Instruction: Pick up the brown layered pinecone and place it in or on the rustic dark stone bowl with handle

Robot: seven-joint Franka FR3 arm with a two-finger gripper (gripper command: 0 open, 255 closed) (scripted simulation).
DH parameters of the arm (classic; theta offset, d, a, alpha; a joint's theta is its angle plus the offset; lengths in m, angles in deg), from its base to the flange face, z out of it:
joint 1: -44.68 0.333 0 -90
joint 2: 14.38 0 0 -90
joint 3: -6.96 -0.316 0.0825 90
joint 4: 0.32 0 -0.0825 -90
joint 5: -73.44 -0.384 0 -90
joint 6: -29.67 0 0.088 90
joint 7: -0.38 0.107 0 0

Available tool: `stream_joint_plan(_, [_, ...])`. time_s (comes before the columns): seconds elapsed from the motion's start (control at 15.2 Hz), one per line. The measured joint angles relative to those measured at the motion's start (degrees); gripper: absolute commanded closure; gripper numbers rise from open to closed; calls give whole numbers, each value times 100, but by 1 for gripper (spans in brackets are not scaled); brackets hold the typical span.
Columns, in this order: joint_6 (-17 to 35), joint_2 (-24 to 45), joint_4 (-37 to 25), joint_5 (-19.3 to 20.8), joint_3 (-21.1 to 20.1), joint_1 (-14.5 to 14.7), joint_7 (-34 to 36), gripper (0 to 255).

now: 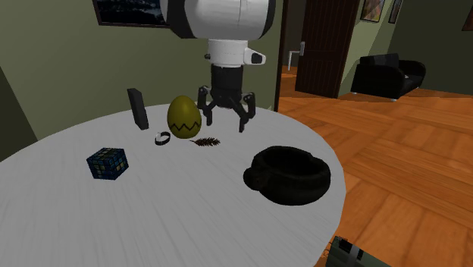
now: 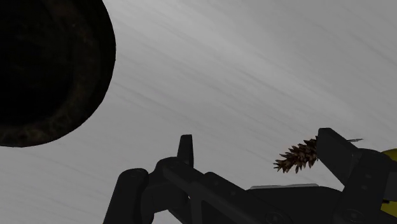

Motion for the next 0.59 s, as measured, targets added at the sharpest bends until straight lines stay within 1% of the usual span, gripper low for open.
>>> stream_joint_plan(0.2, [134,519,-410,124,-227,65,449,0])
stream_joint_plan(0.4, [205,1162,-984,346,-434,163,946,0])
stream_joint_plan(0.59, [150,1861,-1720,641,-583,325,1443,0])
